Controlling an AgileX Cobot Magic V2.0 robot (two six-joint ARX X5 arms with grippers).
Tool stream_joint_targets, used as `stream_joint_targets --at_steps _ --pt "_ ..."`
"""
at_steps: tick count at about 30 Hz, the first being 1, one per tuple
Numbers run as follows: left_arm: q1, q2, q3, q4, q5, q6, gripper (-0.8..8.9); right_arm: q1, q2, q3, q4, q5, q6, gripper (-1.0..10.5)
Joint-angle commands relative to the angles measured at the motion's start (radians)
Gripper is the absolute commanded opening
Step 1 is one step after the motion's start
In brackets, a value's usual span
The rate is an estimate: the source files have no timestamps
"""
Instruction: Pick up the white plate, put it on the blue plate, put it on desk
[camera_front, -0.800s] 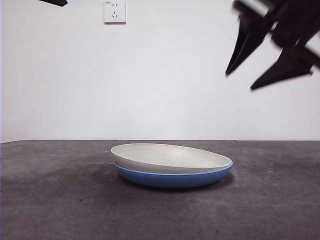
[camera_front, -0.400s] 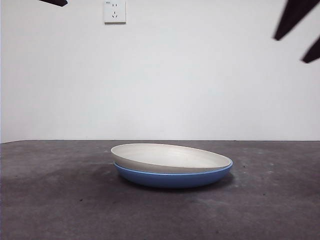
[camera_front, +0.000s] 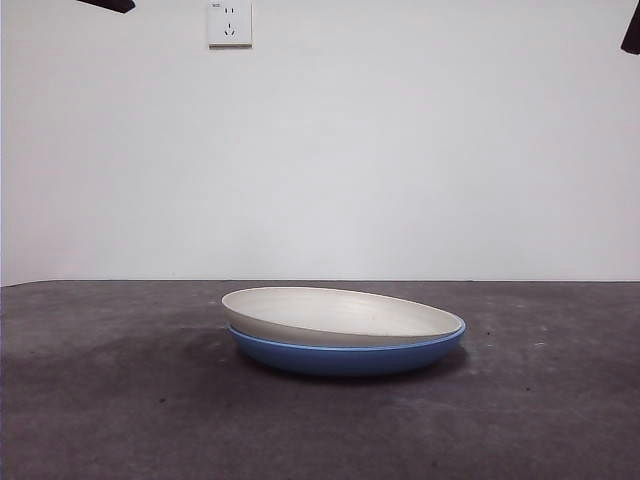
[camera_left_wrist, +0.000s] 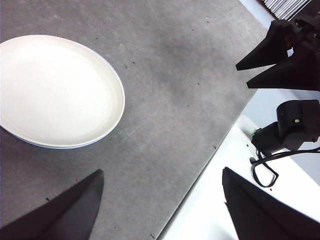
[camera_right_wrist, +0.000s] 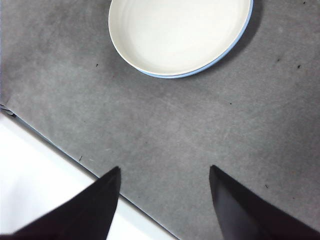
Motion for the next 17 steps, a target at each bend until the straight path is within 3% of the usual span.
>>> stream_joint_targets --at_steps 1,8,10,13,17 --pt "-0.006 0.007 0.008 0.007 0.003 0.012 3.74 0.007 0.008 0.019 0.008 -0.003 -0.013 2.8" --pt "-0.006 0.007 0.008 0.007 0.003 0.012 3.59 0.007 0.009 0.019 0.015 -0.003 -0.022 2.8" --pt "-0.006 0.007 0.008 0.007 0.003 0.012 2.36 0.007 0.009 0.019 0.015 -0.003 -0.030 2.2" --pt "-0.006 0.007 0.008 0.007 0.003 0.012 -0.01 0.007 0.009 0.019 0.015 -0.003 -0.041 0.0" --pt "-0.006 0.007 0.008 0.008 0.003 0.013 0.15 0.007 0.009 0.019 0.018 -0.002 -0.054 0.1"
